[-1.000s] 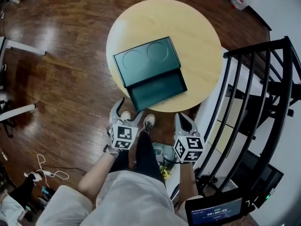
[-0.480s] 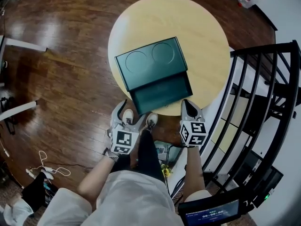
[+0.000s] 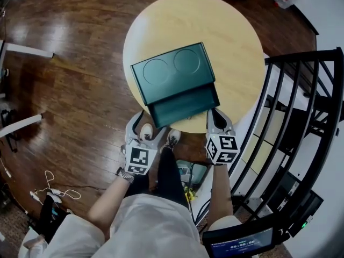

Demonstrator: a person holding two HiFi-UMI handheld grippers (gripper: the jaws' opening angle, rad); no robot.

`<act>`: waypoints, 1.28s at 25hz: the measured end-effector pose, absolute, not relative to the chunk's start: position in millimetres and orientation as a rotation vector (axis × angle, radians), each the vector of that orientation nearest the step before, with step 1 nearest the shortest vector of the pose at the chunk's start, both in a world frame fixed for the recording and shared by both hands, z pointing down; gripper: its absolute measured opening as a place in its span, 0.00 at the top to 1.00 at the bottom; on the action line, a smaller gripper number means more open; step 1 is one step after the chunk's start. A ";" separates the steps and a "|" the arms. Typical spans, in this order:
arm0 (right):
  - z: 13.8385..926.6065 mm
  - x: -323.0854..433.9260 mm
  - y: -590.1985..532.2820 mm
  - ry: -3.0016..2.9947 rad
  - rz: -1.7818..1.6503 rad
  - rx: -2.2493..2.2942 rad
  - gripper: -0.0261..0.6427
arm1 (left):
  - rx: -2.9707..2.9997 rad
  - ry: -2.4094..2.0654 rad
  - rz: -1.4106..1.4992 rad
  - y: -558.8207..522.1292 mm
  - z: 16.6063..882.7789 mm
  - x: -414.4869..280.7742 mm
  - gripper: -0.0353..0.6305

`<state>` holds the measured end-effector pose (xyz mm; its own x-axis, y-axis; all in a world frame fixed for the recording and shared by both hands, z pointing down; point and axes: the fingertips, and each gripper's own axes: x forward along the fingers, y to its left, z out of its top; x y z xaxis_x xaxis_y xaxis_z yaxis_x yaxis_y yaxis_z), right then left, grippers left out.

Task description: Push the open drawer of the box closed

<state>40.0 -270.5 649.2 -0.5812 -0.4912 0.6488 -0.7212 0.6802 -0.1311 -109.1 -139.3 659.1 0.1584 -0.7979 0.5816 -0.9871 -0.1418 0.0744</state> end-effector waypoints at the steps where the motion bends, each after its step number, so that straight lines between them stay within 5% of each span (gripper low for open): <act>1: 648.9 38.4 -270.7 -2.311 0.518 0.926 0.96 | 2.004 -1.691 0.569 -140.2 658.8 -111.0 0.36; 17: 645.5 13.0 -287.0 -2.340 0.518 0.907 0.96 | 2.096 -1.660 0.547 -164.7 646.6 -127.0 0.37; 32: 644.0 -11.2 -292.4 -2.342 0.540 0.914 0.96 | 2.028 -1.736 0.449 -162.0 640.6 -147.9 0.56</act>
